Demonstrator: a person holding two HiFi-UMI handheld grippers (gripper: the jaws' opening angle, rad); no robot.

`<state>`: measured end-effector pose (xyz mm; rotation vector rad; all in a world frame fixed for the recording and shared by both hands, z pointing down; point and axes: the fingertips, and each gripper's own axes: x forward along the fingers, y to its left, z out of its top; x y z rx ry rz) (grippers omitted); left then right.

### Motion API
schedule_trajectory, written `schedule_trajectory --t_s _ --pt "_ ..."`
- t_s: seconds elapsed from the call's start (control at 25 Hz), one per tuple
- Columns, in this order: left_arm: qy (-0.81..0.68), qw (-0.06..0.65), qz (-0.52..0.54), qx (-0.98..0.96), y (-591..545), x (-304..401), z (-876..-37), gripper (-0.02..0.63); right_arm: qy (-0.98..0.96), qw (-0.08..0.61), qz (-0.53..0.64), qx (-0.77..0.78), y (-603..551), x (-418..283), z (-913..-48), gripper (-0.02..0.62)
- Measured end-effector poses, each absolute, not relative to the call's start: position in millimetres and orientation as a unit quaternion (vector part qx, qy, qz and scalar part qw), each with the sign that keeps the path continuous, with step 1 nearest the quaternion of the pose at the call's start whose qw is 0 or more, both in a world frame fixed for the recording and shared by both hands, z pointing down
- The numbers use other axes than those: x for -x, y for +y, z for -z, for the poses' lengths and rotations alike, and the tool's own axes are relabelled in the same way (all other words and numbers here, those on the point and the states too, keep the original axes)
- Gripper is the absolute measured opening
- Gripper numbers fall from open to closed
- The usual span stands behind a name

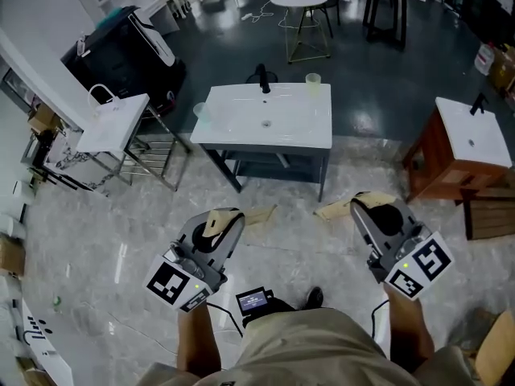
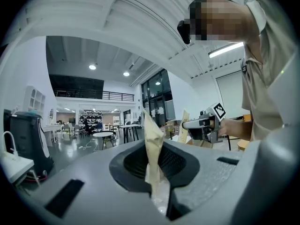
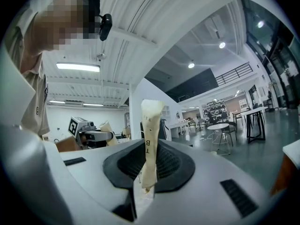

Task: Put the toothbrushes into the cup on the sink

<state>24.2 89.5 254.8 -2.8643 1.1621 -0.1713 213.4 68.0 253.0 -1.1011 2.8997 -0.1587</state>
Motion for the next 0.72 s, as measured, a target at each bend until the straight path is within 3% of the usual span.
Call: schedule_trajectory --t_s 0.72 --pt "0.328 0.015 0.036 0.944 -96.0 36.2 -275.5 0.040 0.914 -0.004 0.060 0.402 -88.4 -152.8 -276.5 0.041"
